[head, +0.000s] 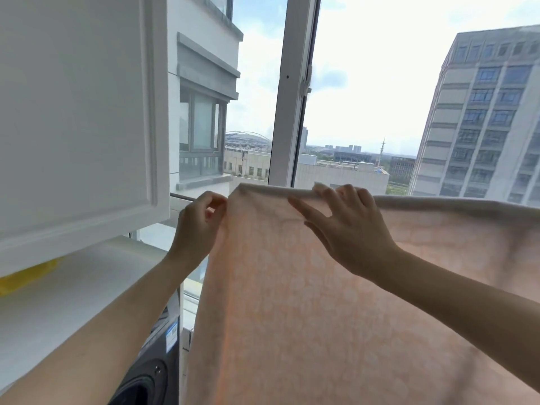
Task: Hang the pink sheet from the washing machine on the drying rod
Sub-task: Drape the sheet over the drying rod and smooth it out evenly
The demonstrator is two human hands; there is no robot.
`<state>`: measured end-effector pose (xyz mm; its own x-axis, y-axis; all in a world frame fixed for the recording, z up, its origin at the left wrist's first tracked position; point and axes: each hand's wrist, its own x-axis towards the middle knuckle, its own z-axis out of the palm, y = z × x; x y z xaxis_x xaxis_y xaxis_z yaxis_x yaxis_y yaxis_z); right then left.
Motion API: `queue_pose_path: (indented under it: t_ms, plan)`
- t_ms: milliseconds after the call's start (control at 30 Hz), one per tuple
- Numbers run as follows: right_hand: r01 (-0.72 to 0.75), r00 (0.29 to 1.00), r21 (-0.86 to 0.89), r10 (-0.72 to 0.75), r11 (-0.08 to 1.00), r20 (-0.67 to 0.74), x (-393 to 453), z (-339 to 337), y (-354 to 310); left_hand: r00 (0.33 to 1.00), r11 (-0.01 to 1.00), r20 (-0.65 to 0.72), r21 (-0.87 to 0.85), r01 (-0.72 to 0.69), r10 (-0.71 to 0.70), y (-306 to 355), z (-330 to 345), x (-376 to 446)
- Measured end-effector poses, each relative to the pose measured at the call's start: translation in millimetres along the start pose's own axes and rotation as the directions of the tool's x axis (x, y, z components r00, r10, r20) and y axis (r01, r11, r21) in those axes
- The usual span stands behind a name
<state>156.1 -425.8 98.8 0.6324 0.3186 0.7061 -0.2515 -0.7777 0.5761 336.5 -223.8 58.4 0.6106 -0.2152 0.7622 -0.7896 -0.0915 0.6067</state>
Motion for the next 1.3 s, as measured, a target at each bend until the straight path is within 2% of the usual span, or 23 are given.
queue_pose_path:
  t_ms: [100,167,267,367,500,633,700,767,800,833,900,933,967,1100,1200,1300]
  plan:
    - [-0.001,0.999,0.018,0.000,1.000,0.039,-2.1,-4.2,2.7,0.995,0.996,0.077,-0.051,0.069,-0.065,-1.3,-0.3,2.6]
    - [-0.021,0.997,0.043,0.018,0.999,0.072,-2.0,-9.2,3.2,0.976,0.992,0.192,-0.048,0.114,-0.103,-2.8,-0.7,4.6]
    - [-0.064,0.995,0.085,0.057,0.994,0.087,0.6,-18.2,-1.3,0.946,0.994,0.312,0.081,0.069,-0.091,-7.2,1.8,-3.7]
    - [-0.089,0.993,0.124,0.080,0.988,0.081,9.6,-25.9,-2.8,0.947,0.982,0.301,0.177,0.061,-0.113,-10.9,2.1,-12.8]
    - [-0.137,0.990,0.240,0.125,0.961,0.065,32.4,-27.2,-0.4,0.964,0.984,0.232,0.153,0.093,-0.127,-11.2,-3.0,-16.4]
    - [-0.162,0.985,0.300,0.137,0.940,0.102,51.9,-23.2,-7.1,0.968,0.985,0.221,0.147,0.091,-0.122,-12.4,-10.0,-20.2]
    - [-0.165,0.983,0.251,0.140,0.954,0.116,59.1,-22.2,-10.1,0.950,0.988,0.274,0.018,0.150,-0.150,-6.8,-13.7,-22.8]
    - [-0.169,0.981,0.166,0.150,0.972,0.123,66.8,-21.3,-10.7,0.908,0.938,0.358,-0.181,0.297,-0.218,3.6,-17.5,-26.2]
    - [-0.182,0.979,0.139,0.167,0.973,0.117,71.9,-21.8,-9.8,0.909,0.923,0.348,-0.218,0.318,-0.231,7.4,-19.1,-27.3]
    - [-0.212,0.975,0.128,0.200,0.969,0.100,78.2,-22.7,-7.9,0.939,0.944,0.272,-0.193,0.269,-0.212,8.1,-20.0,-27.2]
    - [-0.312,0.950,0.134,0.308,0.941,0.050,90.9,-25.3,-3.7,0.988,0.981,0.043,-0.119,0.156,-0.151,6.2,-22.0,-25.1]
    - [-0.349,0.937,0.142,0.347,0.926,0.035,94.9,-26.1,-3.0,0.991,0.986,-0.021,-0.098,0.133,-0.135,5.5,-23.6,-24.9]
    - [-0.360,0.933,0.149,0.358,0.921,0.044,95.7,-25.7,-3.9,0.992,0.989,-0.024,-0.082,0.120,-0.122,3.7,-24.2,-25.9]
    - [-0.250,0.963,0.252,0.214,0.935,0.163,77.5,-18.9,-15.2,0.970,0.986,0.184,-0.036,0.166,-0.156,-9.6,-20.8,-44.4]
    - [-0.197,0.977,0.336,0.155,0.921,0.149,74.7,-20.6,-21.8,0.971,0.985,0.167,0.025,0.171,-0.173,-19.4,-22.1,-57.6]
    - [-0.111,0.988,0.337,0.066,0.935,0.143,75.9,-19.2,-36.9,0.975,0.989,0.176,0.092,0.120,-0.135,-22.7,-28.0,-65.3]
